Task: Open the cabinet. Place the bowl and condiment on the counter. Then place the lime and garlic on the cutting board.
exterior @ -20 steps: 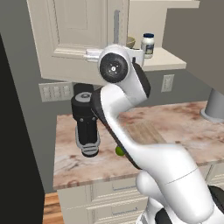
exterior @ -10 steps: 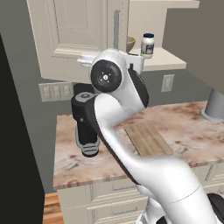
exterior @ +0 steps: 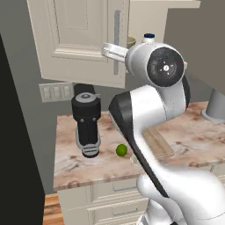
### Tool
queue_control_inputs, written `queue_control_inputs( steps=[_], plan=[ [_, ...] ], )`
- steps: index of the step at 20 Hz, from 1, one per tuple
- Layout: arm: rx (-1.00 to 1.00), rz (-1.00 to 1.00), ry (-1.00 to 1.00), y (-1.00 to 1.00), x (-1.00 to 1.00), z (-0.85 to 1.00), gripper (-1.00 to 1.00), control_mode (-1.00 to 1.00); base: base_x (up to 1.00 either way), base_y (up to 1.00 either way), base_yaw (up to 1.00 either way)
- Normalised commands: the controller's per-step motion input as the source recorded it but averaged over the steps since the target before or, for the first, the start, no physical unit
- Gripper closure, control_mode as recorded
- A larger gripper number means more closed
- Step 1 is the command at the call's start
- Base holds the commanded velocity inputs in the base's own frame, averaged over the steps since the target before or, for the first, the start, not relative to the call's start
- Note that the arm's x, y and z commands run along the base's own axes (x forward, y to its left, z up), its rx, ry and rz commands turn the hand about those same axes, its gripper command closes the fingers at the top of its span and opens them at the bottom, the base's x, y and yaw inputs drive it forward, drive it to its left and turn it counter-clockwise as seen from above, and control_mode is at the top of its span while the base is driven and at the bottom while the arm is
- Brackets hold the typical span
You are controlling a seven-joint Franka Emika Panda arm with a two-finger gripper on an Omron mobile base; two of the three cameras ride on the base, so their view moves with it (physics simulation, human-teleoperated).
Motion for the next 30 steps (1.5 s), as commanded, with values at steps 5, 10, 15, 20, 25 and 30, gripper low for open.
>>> queue_control_inputs(
  steps=[5,10,15,20,25,30],
  plan=[
    [0.25,0.29,0.00,-0.46,0.02,-0.01,-1.00,-1.00,0.00,0.00,0.00],
    [0.22,0.22,0.00,-0.30,0.04,-0.10,-1.00,-1.00,0.00,0.00,0.00],
    [0.12,0.15,0.00,-0.05,0.31,-0.12,-1.00,-1.00,0.00,0.00,0.00],
    [0.07,0.12,0.00,-0.03,0.20,-0.01,-1.00,-1.00,0.00,0.00,0.00],
    [0.05,0.09,0.00,0.00,0.16,0.00,-1.00,-1.00,0.00,0.00,0.00],
    [0.05,0.09,0.02,0.00,0.23,0.00,-1.00,-1.00,0.00,0.00,0.00]
  ],
)
